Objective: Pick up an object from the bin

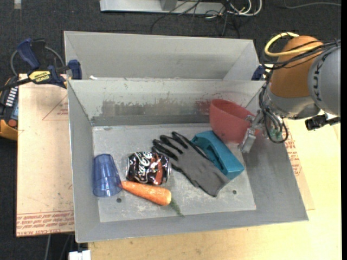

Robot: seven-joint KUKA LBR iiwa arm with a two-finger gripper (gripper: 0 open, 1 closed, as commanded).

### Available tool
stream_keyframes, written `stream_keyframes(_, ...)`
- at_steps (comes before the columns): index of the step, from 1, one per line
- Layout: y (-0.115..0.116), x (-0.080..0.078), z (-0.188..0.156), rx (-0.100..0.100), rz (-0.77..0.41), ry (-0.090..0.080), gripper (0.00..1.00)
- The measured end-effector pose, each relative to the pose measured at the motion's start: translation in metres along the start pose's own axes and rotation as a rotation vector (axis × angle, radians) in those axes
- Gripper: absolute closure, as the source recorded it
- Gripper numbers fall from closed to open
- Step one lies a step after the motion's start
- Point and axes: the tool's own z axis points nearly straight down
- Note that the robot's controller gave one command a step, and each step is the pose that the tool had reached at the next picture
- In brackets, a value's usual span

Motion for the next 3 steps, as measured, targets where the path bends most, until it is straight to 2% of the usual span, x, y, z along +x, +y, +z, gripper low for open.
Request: stream_keyframes(3, 0.002, 0.001, -0.035, -0.004, -0.002, -0.007, 1.0)
